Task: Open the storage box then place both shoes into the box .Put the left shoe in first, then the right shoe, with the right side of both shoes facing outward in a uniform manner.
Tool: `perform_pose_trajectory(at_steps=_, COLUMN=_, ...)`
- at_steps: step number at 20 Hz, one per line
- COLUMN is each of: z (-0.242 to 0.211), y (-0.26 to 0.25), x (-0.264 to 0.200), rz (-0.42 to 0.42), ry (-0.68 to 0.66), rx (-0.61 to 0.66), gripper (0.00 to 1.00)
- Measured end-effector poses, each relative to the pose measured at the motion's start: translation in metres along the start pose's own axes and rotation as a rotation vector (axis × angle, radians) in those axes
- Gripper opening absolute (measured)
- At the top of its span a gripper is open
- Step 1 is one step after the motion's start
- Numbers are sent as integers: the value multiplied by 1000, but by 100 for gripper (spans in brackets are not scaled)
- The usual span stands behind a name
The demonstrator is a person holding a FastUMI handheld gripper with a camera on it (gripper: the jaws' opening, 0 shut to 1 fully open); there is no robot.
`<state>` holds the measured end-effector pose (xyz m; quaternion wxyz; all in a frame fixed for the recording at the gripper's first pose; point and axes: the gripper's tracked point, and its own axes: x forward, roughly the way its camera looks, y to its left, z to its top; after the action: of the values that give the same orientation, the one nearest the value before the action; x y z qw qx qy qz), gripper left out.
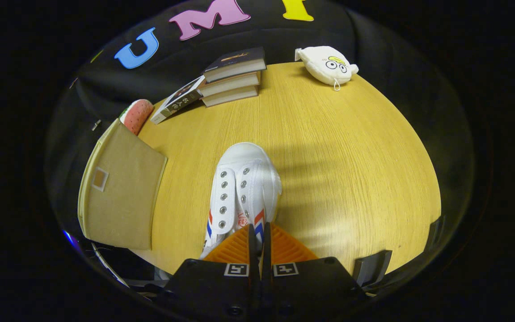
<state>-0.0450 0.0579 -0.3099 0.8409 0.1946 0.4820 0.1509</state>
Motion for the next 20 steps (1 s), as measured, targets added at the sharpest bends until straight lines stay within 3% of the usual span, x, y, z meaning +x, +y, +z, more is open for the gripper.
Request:
perform_pose_trajectory(at_steps=9, z=54, y=57, x=-60, rz=94, ry=-122, rx=28, gripper=5)
perform_pose_trajectory(at_steps=15, z=95, y=159, x=-102, rz=225, ry=-166, rx=28, gripper=5)
perform_pose_trajectory(at_steps=20, z=90, y=239, x=-98, rz=255, ry=-98, rx=13, gripper=5)
